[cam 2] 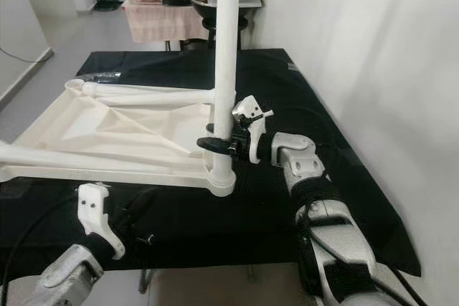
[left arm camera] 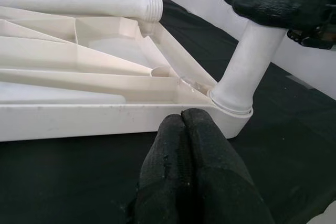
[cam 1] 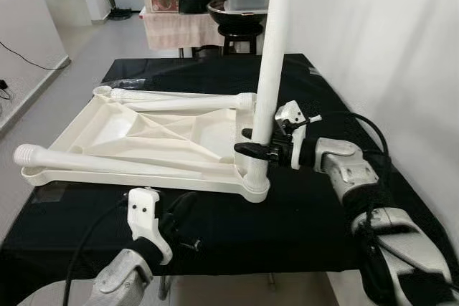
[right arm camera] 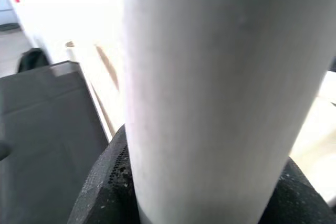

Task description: Building children table

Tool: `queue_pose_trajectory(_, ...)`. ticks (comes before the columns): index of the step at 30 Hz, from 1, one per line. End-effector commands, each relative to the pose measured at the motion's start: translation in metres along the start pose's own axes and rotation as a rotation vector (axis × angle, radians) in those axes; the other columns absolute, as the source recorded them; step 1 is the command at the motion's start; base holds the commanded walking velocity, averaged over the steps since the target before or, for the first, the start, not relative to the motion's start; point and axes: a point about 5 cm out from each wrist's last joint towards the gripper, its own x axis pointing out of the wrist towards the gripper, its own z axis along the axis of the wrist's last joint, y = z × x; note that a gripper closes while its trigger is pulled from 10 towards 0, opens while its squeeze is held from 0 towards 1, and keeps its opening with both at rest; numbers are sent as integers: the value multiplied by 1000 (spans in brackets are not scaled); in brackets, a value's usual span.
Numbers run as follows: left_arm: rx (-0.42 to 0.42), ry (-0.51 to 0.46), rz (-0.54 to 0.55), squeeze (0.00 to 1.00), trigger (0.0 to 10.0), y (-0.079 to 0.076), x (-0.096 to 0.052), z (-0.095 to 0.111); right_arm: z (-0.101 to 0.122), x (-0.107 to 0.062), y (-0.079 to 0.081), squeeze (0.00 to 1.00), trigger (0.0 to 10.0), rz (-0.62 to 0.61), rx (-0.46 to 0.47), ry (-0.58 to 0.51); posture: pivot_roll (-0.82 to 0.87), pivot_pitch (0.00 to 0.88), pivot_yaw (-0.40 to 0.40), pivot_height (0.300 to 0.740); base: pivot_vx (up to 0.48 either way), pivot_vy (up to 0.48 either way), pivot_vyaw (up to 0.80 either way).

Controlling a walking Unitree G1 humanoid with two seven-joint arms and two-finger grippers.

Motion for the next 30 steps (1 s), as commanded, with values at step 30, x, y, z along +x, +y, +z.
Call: queue_pose_trajectory(30,-1,-7,17,0,10000,7,5,3,-3,-29,-39,0,0,-1123,-16,26,40,0,-16,740,0,0,0)
